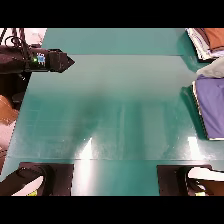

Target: Fold the shirts.

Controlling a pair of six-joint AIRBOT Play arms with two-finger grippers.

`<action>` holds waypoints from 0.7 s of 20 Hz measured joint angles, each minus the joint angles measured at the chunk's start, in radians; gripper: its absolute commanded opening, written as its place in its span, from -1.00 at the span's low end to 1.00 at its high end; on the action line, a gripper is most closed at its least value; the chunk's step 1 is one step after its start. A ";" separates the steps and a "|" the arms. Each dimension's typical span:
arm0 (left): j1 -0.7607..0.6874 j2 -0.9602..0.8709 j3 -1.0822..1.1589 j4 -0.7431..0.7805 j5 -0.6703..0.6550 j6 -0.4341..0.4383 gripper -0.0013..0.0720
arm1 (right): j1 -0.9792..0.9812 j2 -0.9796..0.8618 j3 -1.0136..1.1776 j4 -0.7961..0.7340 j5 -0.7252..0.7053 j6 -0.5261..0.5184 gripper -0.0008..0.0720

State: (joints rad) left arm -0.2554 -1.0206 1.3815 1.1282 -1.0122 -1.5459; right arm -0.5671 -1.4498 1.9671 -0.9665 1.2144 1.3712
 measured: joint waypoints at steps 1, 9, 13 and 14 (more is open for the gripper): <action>0.000 0.000 0.000 0.000 0.000 0.000 -0.89 | -0.008 0.019 -0.013 -0.009 0.011 0.007 -0.93; 0.000 0.000 0.000 0.000 -0.032 0.006 -0.89 | -0.126 0.267 -0.418 -0.092 0.142 0.026 -0.93; 0.000 0.000 0.000 0.001 -0.044 0.020 -0.89 | -0.200 0.419 -0.713 -0.225 0.172 0.051 -0.70; 0.000 0.000 0.000 0.001 -0.047 0.025 -0.89 | -0.221 0.449 -0.774 -0.257 0.180 0.058 -0.06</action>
State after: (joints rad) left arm -0.2554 -1.0210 1.3815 1.1290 -1.0595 -1.5211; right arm -0.7879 -1.0012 1.1931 -1.2240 1.3949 1.4288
